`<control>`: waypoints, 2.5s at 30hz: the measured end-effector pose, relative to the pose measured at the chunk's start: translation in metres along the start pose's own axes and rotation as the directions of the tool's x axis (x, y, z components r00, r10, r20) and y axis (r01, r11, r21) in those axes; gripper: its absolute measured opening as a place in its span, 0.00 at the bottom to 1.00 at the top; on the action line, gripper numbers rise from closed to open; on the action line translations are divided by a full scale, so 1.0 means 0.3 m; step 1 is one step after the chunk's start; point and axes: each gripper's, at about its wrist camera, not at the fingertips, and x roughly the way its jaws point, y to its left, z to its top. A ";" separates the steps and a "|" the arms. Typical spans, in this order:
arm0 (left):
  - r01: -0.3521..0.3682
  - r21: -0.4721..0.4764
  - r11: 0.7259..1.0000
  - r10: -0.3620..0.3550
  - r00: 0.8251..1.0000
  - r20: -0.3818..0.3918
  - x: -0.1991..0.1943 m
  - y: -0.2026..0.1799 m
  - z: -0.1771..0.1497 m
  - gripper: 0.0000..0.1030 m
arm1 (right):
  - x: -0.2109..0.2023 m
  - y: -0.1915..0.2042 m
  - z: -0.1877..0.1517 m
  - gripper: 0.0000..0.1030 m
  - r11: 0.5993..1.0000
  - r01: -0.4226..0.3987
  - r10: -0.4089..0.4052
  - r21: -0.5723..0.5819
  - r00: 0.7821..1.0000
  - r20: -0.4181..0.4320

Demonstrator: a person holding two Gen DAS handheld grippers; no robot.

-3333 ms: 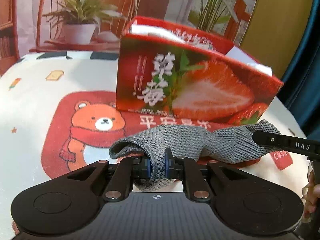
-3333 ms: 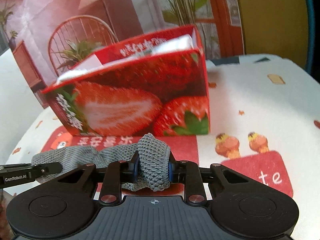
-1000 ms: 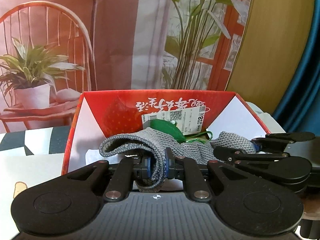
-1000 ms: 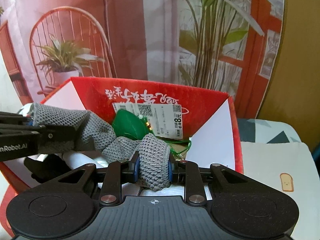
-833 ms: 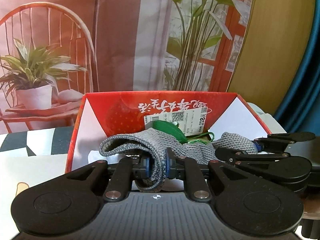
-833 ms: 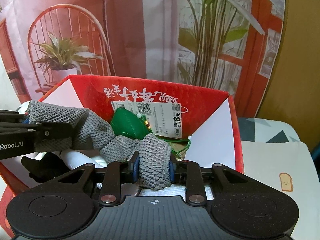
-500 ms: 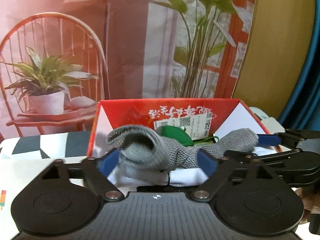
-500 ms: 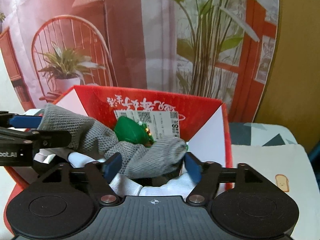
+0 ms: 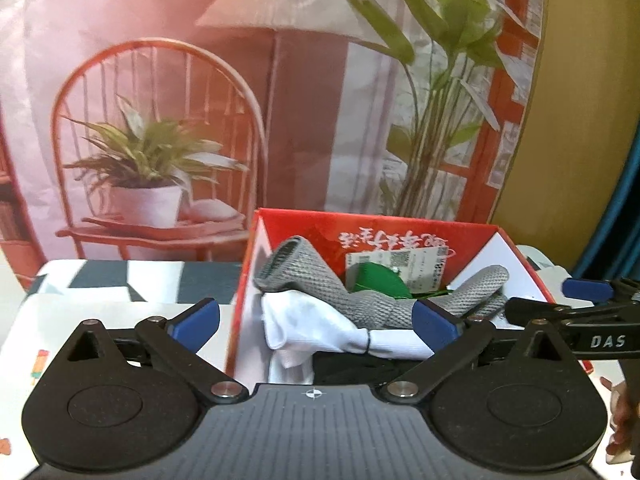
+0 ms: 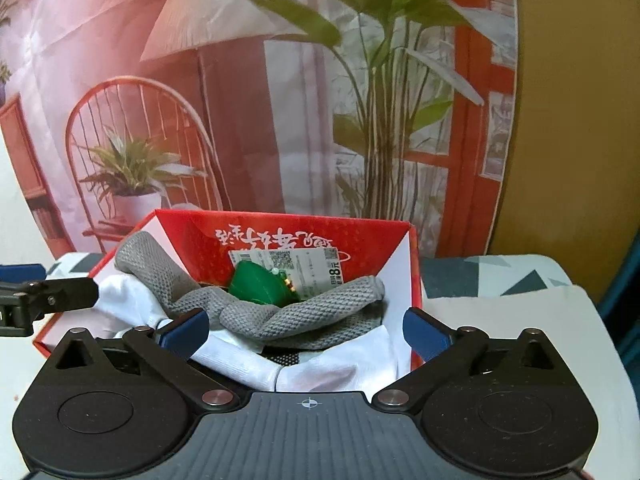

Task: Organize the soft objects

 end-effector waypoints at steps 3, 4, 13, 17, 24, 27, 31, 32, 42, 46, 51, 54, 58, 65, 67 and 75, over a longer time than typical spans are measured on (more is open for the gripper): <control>-0.028 0.005 1.000 0.028 1.000 0.014 -0.028 -0.004 -0.007 1.00 | -0.024 -0.007 -0.009 1.00 1.000 -0.005 0.005 0.024 1.000 0.016; -0.039 0.006 0.999 0.039 0.999 0.016 -0.037 -0.005 -0.010 1.00 | -0.031 -0.008 -0.012 1.00 1.000 -0.001 0.001 0.030 1.000 0.015; -0.105 0.007 0.994 0.104 0.993 0.055 -0.119 -0.014 -0.044 1.00 | -0.094 -0.016 -0.041 1.00 0.998 0.023 -0.023 0.059 1.000 0.007; -0.105 0.001 0.994 0.105 0.993 0.058 -0.154 -0.019 -0.060 1.00 | -0.117 -0.017 -0.057 1.00 0.997 0.060 -0.060 0.057 0.998 0.005; -0.125 0.009 0.992 0.124 0.989 0.078 -0.220 -0.031 -0.078 1.00 | -0.170 -0.023 -0.078 1.00 0.996 0.043 -0.043 0.080 0.999 0.006; -0.132 0.003 0.991 0.131 0.988 0.085 -0.252 -0.030 -0.083 1.00 | -0.196 -0.019 -0.081 1.00 0.996 0.033 -0.034 0.085 0.999 0.011; -0.136 -0.009 0.991 0.136 0.986 0.091 -0.297 -0.026 -0.091 1.00 | -0.240 -0.005 -0.083 1.00 0.997 0.030 -0.032 0.073 0.999 0.027; -0.137 -0.012 0.991 0.137 0.986 0.093 -0.310 -0.024 -0.092 1.00 | -0.251 0.000 -0.082 1.00 0.997 0.030 -0.032 0.070 0.999 0.031; -0.164 -0.014 0.986 0.164 0.981 0.103 -0.434 -0.018 -0.105 1.00 | -0.381 0.045 -0.084 1.00 0.998 0.012 -0.017 0.057 0.996 0.088; -0.189 -0.007 0.982 0.189 0.977 0.102 -0.510 -0.017 -0.109 1.00 | -0.456 0.060 -0.076 1.00 0.998 0.001 -0.008 0.059 0.993 0.121; -0.216 -0.017 0.976 0.216 0.968 0.126 -0.625 -0.007 -0.117 1.00 | -0.562 0.075 -0.073 1.00 0.998 0.013 -0.020 0.056 0.990 0.140; -0.244 -0.026 0.969 0.245 0.959 0.143 -0.698 -0.009 -0.119 1.00 | -0.629 0.085 -0.072 1.00 0.998 0.043 -0.049 0.046 0.988 0.148; -0.259 -0.046 0.965 0.263 0.951 0.162 -0.778 -0.012 -0.122 1.00 | -0.711 0.098 -0.076 1.00 0.998 0.028 -0.034 0.048 0.988 0.148; -0.265 -0.045 0.963 0.269 0.942 0.199 -0.898 -0.048 -0.142 1.00 | -0.859 0.132 -0.093 1.00 0.999 0.052 -0.053 0.015 0.983 0.177; -0.264 -0.048 0.963 0.268 0.941 0.206 -0.922 -0.054 -0.144 1.00 | -0.894 0.134 -0.100 1.00 0.998 0.061 -0.062 0.013 0.980 0.187; -0.272 -0.049 0.961 0.276 0.937 0.212 -0.954 -0.061 -0.150 1.00 | -0.928 0.108 -0.105 1.00 0.996 0.086 -0.089 0.021 0.977 0.192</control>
